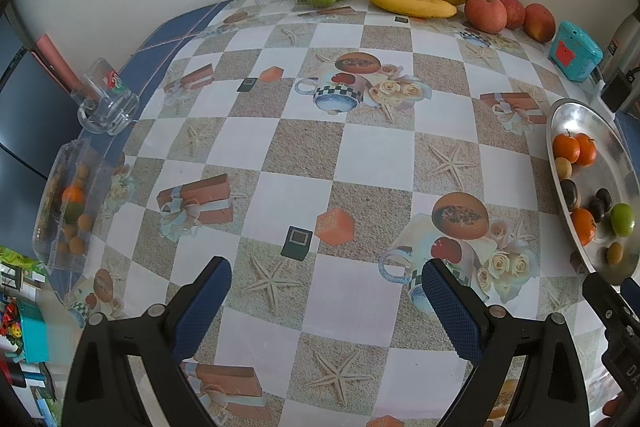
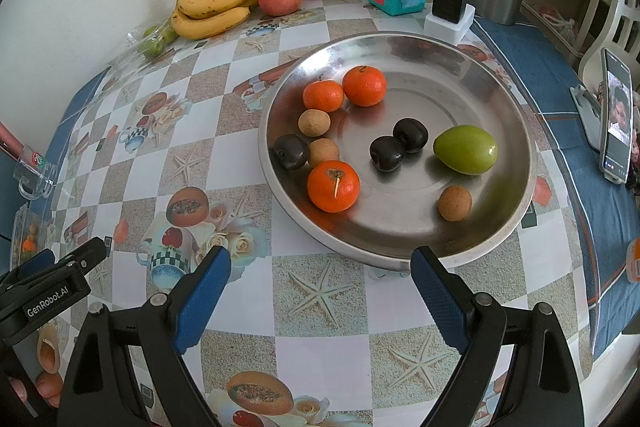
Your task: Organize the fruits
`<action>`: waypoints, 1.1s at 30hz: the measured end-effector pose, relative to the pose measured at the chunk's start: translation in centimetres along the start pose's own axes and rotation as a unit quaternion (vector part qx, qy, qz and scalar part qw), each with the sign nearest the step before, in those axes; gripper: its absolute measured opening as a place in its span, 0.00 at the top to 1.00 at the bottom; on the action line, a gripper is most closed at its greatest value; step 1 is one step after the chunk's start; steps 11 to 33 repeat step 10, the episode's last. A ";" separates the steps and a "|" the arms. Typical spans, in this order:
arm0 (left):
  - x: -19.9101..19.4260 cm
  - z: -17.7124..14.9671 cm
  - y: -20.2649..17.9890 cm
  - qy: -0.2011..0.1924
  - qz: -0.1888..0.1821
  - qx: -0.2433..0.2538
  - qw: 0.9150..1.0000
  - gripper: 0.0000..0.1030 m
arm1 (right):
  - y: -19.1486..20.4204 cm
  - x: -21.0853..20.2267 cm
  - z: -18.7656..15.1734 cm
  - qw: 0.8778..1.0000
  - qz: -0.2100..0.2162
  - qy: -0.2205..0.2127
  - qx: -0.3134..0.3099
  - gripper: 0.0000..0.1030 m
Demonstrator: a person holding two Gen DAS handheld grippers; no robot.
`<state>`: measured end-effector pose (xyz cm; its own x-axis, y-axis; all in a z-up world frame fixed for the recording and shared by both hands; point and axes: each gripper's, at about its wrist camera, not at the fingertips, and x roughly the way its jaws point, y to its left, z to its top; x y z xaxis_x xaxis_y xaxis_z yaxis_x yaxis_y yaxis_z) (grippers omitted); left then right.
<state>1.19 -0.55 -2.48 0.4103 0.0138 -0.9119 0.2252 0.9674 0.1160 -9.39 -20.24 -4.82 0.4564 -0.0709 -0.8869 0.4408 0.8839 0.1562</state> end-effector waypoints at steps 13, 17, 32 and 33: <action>-0.8 0.0 -0.3 -0.023 -0.017 0.007 1.000 0.05 | -0.1 0.1 0.1 1.000 0.000 0.001 0.000 0.11; -0.8 0.0 -0.3 -0.023 -0.017 0.007 1.000 0.05 | -0.1 0.1 0.1 1.000 0.000 0.001 0.000 0.11; -0.8 0.0 -0.3 -0.023 -0.017 0.007 1.000 0.05 | -0.1 0.1 0.1 1.000 0.000 0.001 0.000 0.11; -0.8 0.0 -0.3 -0.023 -0.017 0.007 1.000 0.05 | -0.1 0.1 0.1 1.000 0.000 0.001 0.000 0.11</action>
